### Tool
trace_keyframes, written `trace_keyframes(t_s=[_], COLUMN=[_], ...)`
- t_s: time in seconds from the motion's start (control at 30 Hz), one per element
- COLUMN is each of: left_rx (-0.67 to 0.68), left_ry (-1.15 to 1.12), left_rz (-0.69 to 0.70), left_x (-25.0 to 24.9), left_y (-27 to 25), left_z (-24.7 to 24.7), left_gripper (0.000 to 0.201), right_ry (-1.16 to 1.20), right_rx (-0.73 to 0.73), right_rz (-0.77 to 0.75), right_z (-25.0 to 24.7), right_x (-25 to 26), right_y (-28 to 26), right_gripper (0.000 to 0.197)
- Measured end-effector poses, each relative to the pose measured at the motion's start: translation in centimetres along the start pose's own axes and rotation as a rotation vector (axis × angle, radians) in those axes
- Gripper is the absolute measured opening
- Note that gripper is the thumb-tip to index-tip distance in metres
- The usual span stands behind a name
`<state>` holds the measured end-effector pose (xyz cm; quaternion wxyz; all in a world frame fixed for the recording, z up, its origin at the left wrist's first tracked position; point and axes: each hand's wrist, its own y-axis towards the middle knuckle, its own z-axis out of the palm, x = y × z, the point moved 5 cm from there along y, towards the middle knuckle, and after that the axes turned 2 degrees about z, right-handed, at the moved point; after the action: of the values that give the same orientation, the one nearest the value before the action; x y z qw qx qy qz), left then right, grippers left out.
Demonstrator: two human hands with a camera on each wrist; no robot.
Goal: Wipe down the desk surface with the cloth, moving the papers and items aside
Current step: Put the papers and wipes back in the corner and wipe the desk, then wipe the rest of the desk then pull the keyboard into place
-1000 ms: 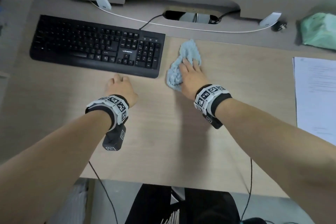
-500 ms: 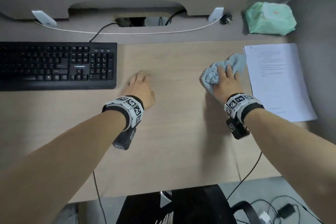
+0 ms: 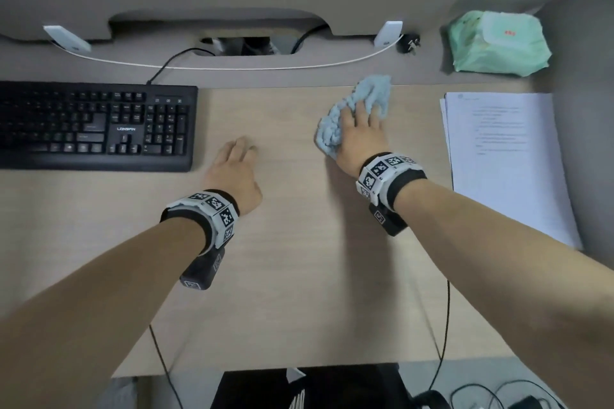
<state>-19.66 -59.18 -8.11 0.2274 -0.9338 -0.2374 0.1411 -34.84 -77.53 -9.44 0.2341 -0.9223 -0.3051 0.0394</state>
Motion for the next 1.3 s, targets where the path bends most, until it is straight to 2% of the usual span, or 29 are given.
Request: trace_keyframes(t_s=[0.07, 0.17, 0.27, 0.37, 0.5, 0.67, 0.77, 0.83, 0.9, 0.97, 1.03, 1.17, 1.3], left_rx=[0.04, 0.051, -0.097, -0.195, -0.21, -0.23, -0.282, -0.31, -0.343, -0.389, -0.41, -0.366, -0.326], left_ry=[-0.038, -0.207, -0.366, -0.408, -0.417, -0.453, -0.527, -0.575, -0.613, -0.617, -0.608, -0.679, -0.731], left_rz=[0.011, 0.013, -0.075, -0.241, -0.381, -0.521, -0.608, -0.642, -0.656, -0.671, -0.689, -0.733, -0.759], left_x=[0.2, 1.4, 5.1, 10.8, 19.1, 31.1, 37.6, 40.6, 43.6, 45.6, 46.8, 48.5, 49.3], left_y=[0.1, -0.1, -1.2, -3.1, -5.5, -8.6, -10.0, -10.2, -10.0, -9.6, -9.1, -7.2, -5.6], left_z=[-0.2, -1.8, -4.3, -6.0, -7.4, -8.4, -9.0, -9.0, -9.0, -9.0, -9.1, -8.8, -8.7], left_gripper=[0.074, 0.065, 0.041, 0.017, 0.019, 0.019, 0.027, 0.032, 0.035, 0.042, 0.052, 0.077, 0.071], right_ry=[-0.048, -0.017, 0.091, 0.114, 0.18, 0.325, 0.31, 0.302, 0.335, 0.414, 0.539, 0.673, 0.744], right_rx=[0.025, 0.042, 0.072, 0.107, 0.126, 0.15, 0.153, 0.118, 0.045, -0.046, -0.107, -0.116, -0.067], right_rz=[-0.126, -0.251, -0.262, -0.273, -0.291, -0.33, -0.316, -0.262, -0.175, -0.051, 0.084, 0.315, 0.423], right_z=[0.4, 0.3, -1.1, -1.6, -0.8, 0.7, 0.4, -0.5, -1.4, -2.3, -2.5, -2.2, -1.6], right_x=[3.6, 8.2, 12.1, 16.2, 22.7, 33.7, 38.4, 39.2, 38.9, 37.7, 35.7, 32.6, 31.6], right_y=[-1.5, -3.5, -5.0, -6.9, -9.1, -10.3, -9.8, -8.5, -6.7, -4.8, -2.9, -0.5, 0.5], right_gripper=[0.089, 0.073, 0.062, 0.061, 0.06, 0.064, 0.068, 0.068, 0.059, 0.05, 0.051, 0.074, 0.07])
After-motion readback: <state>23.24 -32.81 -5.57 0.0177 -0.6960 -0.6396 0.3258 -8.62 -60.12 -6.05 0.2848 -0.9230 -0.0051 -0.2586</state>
